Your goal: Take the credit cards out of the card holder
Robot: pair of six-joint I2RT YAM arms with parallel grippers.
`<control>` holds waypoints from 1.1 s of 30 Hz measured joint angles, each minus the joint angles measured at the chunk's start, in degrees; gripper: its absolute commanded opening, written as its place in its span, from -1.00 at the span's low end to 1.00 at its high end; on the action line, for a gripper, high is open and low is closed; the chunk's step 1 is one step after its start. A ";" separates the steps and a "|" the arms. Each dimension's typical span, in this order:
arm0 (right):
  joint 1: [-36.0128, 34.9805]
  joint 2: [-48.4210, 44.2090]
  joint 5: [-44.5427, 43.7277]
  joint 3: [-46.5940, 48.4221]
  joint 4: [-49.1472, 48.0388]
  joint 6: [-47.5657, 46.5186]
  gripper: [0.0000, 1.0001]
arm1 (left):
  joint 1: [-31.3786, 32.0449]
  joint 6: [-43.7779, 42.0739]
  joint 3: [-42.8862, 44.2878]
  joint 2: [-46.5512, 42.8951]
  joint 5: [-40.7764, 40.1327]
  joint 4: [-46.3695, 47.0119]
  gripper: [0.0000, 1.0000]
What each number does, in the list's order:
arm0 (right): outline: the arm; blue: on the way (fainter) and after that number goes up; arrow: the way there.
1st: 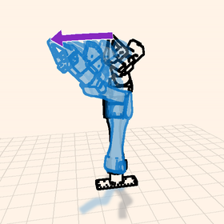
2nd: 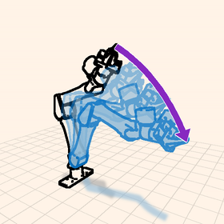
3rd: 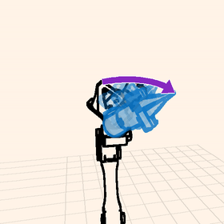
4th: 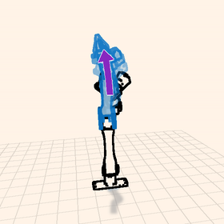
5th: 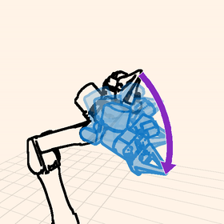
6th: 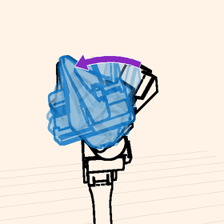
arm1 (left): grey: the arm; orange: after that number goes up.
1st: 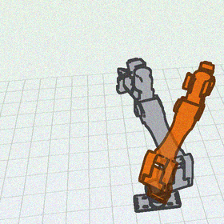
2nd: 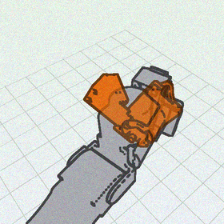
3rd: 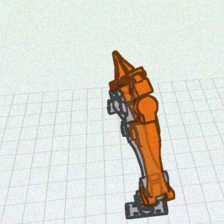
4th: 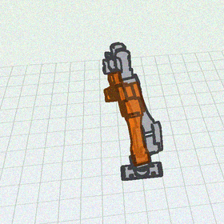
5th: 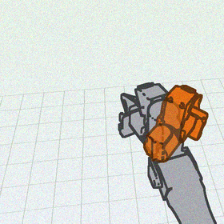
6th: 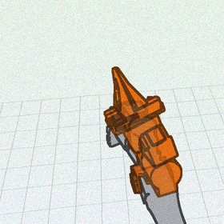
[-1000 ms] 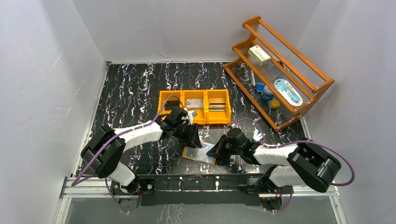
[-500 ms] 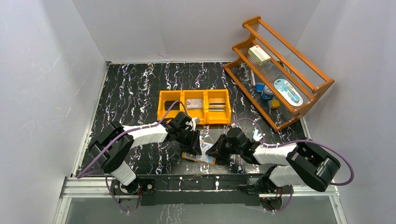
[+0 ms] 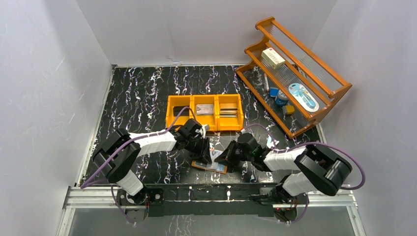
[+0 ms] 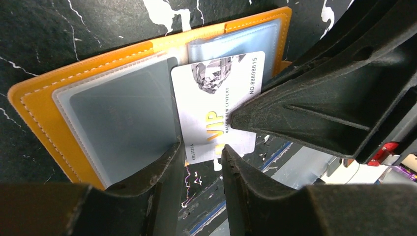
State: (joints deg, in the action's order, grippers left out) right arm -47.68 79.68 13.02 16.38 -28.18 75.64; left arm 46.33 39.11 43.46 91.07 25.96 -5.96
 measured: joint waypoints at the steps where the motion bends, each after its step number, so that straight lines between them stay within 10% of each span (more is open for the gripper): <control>1: 0.00 -0.37 -0.15 0.02 0.37 -0.22 -0.84 | 0.04 0.07 -0.02 -0.09 -0.11 -0.07 -0.34; 18: 0.00 -10.60 -4.55 4.46 15.08 -9.42 -1.00 | 0.35 0.76 -0.87 -9.25 -8.02 -3.96 -0.19; 33: -0.02 -23.19 -10.58 5.33 22.77 -13.20 -1.00 | -0.26 -3.63 4.72 -21.59 -21.31 -13.00 0.43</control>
State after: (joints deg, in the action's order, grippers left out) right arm -47.70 56.49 2.44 21.71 -5.41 62.43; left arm 46.06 35.48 48.18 69.47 4.64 -18.96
